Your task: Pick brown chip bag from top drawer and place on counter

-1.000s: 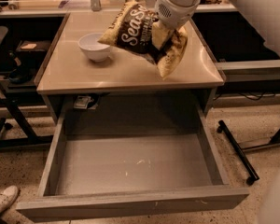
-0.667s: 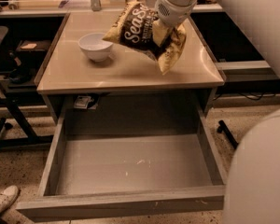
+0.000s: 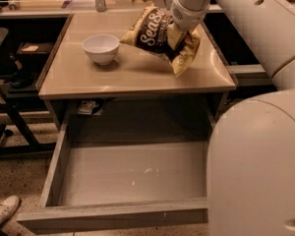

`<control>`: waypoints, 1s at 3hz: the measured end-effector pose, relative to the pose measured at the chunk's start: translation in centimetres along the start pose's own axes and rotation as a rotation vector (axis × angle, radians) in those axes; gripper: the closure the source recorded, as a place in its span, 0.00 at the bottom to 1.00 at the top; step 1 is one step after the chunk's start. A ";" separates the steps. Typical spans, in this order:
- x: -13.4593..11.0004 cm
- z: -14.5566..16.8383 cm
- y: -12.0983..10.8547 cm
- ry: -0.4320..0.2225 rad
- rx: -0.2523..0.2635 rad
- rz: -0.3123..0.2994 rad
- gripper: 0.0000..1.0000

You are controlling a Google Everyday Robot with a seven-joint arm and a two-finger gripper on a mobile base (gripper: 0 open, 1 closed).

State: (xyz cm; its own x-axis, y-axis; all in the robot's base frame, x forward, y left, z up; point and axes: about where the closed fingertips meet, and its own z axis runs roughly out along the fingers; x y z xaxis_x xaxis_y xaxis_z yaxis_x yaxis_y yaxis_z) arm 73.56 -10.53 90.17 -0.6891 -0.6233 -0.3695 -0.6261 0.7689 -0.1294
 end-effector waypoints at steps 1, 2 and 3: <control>0.9 2.4 -1.3 0.045 -0.016 0.032 1.00; 1.5 4.3 -2.0 0.077 -0.006 0.065 1.00; 1.5 4.4 -2.0 0.078 -0.006 0.065 0.82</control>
Offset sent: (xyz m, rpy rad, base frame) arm 0.0228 -0.0294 -0.0601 -0.0432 0.1046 -0.1196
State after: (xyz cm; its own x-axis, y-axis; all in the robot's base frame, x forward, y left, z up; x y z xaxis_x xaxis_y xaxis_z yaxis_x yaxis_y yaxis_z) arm 75.37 -12.34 85.81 -0.7548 -0.5811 -0.3043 -0.5809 0.8076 -0.1014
